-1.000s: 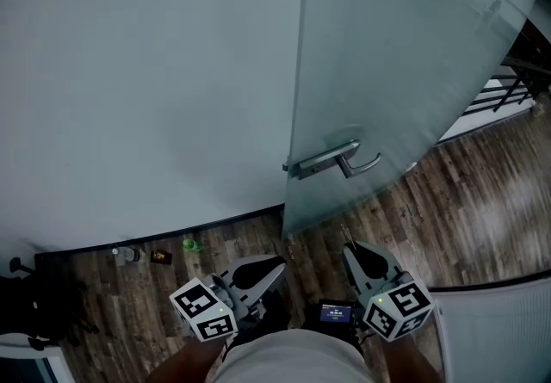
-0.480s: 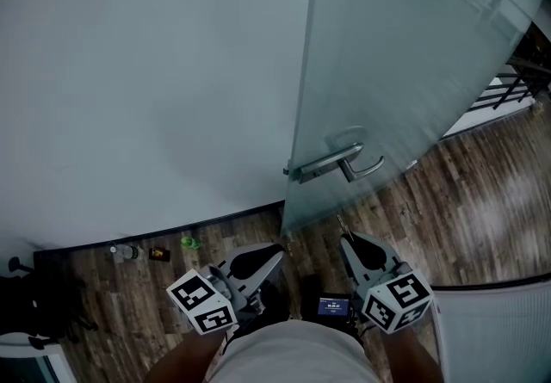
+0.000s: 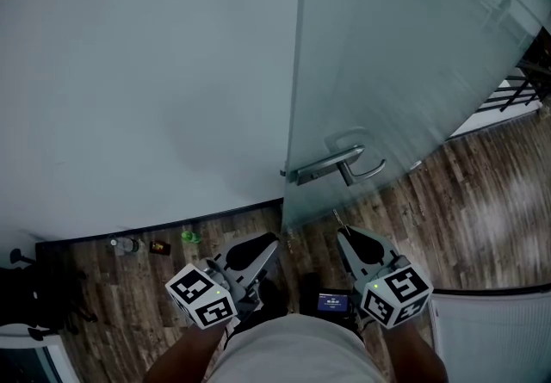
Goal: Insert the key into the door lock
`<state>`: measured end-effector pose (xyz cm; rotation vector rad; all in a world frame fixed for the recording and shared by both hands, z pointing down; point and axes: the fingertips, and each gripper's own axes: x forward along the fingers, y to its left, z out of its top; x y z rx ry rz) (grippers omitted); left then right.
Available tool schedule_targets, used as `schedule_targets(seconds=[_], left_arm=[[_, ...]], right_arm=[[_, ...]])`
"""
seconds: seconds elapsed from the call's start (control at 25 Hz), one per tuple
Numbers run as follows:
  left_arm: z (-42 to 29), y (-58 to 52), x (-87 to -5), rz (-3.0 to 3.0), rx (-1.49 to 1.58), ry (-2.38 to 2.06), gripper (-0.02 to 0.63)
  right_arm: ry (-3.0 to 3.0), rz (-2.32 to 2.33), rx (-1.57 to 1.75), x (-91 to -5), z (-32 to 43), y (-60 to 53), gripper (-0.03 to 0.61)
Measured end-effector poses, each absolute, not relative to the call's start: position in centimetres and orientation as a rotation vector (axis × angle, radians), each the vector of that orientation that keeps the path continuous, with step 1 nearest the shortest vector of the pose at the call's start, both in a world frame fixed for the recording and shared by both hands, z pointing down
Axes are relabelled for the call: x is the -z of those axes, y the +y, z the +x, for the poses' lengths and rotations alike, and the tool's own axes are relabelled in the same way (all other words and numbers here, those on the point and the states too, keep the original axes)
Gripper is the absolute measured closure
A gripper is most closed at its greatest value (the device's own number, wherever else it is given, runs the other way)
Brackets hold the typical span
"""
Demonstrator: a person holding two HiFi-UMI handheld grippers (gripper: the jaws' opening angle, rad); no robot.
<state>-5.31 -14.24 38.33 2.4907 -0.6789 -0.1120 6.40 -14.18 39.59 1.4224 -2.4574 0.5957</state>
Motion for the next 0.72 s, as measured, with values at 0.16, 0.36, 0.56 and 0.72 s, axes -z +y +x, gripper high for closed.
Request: schedule_targets(seconds=[0.16,0.36,0.56,0.72], left_arm=[[-5.1,-14.9,-38.4,2.489,0.102,-0.701,0.575],[-4.5,-15.7,-38.5,2.504,0.079,-0.708,0.575],[-4.1,-16.5,-38.5,2.52,0.06,-0.71,0.573],[-3.9,-17.3,-38.6,2.523,0.049,-0.73,0.549]], right_arm=[[-2.466,1.405,-0.596,-39.7,6.4,-14.8,0.551],[-2.471,1.387,-0.596,-40.1,6.5,-15.7,0.551],[-2.471,1.367,-0.594,-40.3,6.3,-16.5,0.551],[-2.472,1.356,-0.593,-40.4,6.3,-17.1,0.551]])
